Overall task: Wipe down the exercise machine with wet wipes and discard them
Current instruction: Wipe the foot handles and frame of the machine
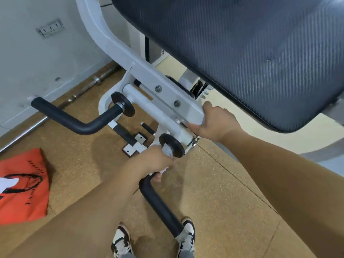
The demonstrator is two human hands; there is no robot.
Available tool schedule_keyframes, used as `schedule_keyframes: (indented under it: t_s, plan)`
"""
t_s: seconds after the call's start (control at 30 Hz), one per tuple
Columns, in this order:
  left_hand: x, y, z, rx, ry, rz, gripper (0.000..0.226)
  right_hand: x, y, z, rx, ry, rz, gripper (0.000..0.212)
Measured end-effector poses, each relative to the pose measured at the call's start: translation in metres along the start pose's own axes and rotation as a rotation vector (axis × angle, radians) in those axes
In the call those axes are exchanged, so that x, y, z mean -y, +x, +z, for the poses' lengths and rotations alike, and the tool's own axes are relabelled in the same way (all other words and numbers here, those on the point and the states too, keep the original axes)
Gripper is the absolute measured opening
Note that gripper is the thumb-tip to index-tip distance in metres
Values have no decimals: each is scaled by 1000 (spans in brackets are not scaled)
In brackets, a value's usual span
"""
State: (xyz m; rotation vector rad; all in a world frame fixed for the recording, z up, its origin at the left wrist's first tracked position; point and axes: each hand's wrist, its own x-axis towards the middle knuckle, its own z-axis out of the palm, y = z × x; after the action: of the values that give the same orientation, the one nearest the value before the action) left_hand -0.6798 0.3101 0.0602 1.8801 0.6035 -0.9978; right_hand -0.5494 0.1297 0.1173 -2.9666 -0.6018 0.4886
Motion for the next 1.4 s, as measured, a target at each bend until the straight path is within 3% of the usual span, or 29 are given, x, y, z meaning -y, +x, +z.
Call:
schedule_keyframes:
  t_s: [0.07,0.1,0.17,0.2,0.27,0.33,0.4,0.47,0.57,0.63,0.7,0.77,0.87,1.0,1.07,1.13,1.2,1.3,1.4]
  plan:
    - [8,-14,22,-402,563,124,30,3,-2,-4,11,-28,3,72]
    - [13,-22,31,-544,669,195,35,4,-3,-4,9,-37,4,74]
    - [21,-24,34,-578,648,255,40,4,-4,-1,0,-50,12,79]
    - [23,-20,28,-504,580,278,42,4,-4,0,0,-52,15,80]
    - [28,-5,6,-181,310,232,49,3,-2,2,-3,-56,8,79]
    - [30,-3,-10,226,-260,98,59,1,0,4,-12,-57,10,77]
    - [37,-12,-9,321,-554,38,57,0,2,5,-16,-45,8,74]
    - [36,-20,1,108,-344,74,44,-2,2,7,-26,-16,6,70]
    - [45,-39,30,-418,126,134,42,-3,0,7,-40,7,-18,71]
    - [53,-55,48,-605,86,120,44,-3,0,6,-44,14,-29,71]
    - [56,-58,53,-646,34,134,48,-4,0,5,-34,11,-18,67]
    - [48,-52,46,-619,-92,96,54,-4,0,5,-27,5,-12,66]
    - [33,-41,38,-546,-529,-34,56,-2,0,4,-31,-28,-7,68]
    - [39,-52,77,-868,-504,-15,36,-2,-1,4,-35,-17,-6,67]
    - [38,-74,119,-960,-617,-32,42,-1,-3,3,-35,-31,-12,67]
    - [29,-99,158,-914,-793,-8,59,0,-4,2,-38,-30,-18,67]
    - [29,-104,170,-794,-1001,-17,53,1,-5,3,-46,-28,-19,68]
    - [45,-70,127,-491,-1132,-242,46,-1,-6,4,-54,-36,-25,69]
    - [44,-59,92,-378,-1276,-208,49,-2,-5,6,-64,-33,-37,68]
